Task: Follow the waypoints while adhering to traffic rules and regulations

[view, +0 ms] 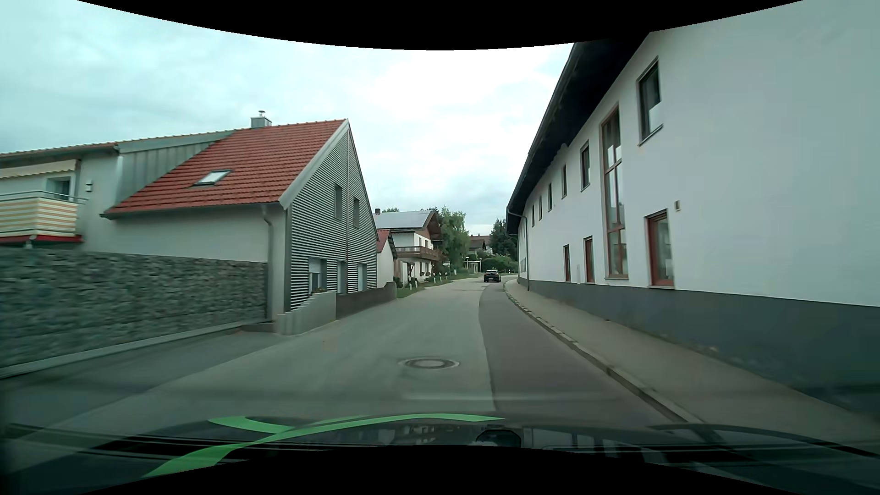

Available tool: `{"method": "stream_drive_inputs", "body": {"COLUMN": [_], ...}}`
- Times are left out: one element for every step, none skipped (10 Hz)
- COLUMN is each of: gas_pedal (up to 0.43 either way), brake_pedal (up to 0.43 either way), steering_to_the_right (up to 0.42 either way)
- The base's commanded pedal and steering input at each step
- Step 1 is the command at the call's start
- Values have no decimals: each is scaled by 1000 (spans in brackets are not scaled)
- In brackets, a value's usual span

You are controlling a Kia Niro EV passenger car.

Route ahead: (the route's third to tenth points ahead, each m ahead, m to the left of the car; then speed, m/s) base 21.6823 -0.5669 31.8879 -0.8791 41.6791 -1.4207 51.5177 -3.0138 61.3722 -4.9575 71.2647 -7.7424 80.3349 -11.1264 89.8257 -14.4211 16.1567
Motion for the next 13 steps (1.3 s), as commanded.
{"method": "stream_drive_inputs", "body": {"gas_pedal": [79,67,67,67,79,98,98,98,110,110,110,110,118], "brake_pedal": [0,0,0,0,0,0,0,0,0,0,0,0,0], "steering_to_the_right": [4,6,6,8,8,8,8,9,10,12,15,16,15]}}
